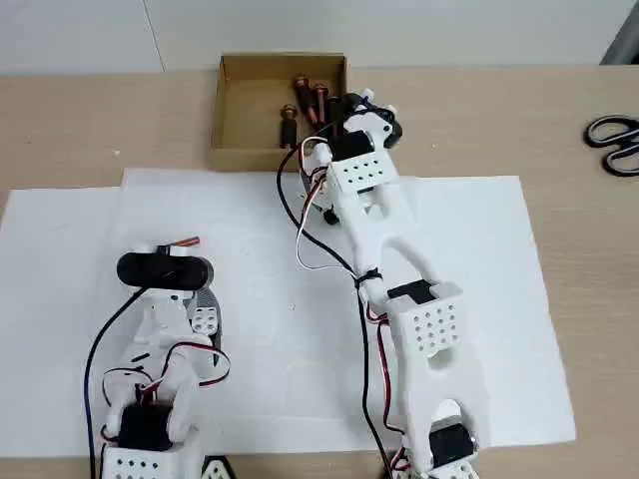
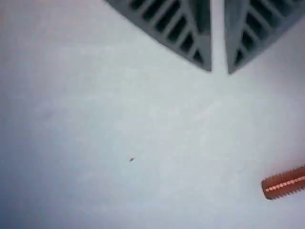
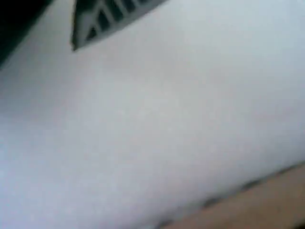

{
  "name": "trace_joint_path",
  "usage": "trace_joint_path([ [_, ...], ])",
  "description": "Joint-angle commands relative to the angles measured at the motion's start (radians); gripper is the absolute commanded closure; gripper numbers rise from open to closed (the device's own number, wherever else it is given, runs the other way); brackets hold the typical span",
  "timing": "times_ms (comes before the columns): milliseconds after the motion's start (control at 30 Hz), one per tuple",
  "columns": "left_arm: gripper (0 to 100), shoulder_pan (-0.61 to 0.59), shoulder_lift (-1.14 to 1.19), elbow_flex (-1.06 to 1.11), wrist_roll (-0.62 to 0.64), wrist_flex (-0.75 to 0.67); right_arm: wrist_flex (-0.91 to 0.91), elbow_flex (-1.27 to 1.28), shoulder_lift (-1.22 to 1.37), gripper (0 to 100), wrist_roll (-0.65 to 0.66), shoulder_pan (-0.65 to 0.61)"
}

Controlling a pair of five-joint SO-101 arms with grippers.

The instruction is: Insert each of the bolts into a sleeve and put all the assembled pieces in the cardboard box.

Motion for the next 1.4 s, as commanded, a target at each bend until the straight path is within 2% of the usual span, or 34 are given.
trace_joint_path([
  [0,99,-0.002,-0.009,-0.007,0.005,-0.015,-0.012,-0.021,-0.001,83.1,0.009,0.002],
  [167,99,-0.002,-0.009,-0.007,0.005,-0.015,-0.012,-0.021,-0.001,99.7,0.009,0.004],
  [533,99,-0.002,-0.009,-0.007,0.005,-0.015,-0.002,-0.021,-0.018,99.6,0.009,0.004],
  [667,99,0.000,-0.009,-0.007,0.005,-0.014,0.071,-0.021,-0.131,99.6,0.012,-0.010],
  [900,99,0.000,-0.009,-0.015,0.035,-0.020,0.205,-0.021,-0.338,99.6,0.152,-0.015],
  [1067,99,0.000,-0.005,-0.136,0.123,-0.014,0.332,-0.014,-0.394,99.6,0.160,0.064],
  [1233,99,0.000,-0.003,-0.269,0.104,0.077,0.335,-0.014,-0.453,99.6,0.160,0.179],
  [1367,99,0.000,-0.002,-0.367,0.075,0.157,0.338,-0.012,-0.489,99.6,0.161,0.213],
])
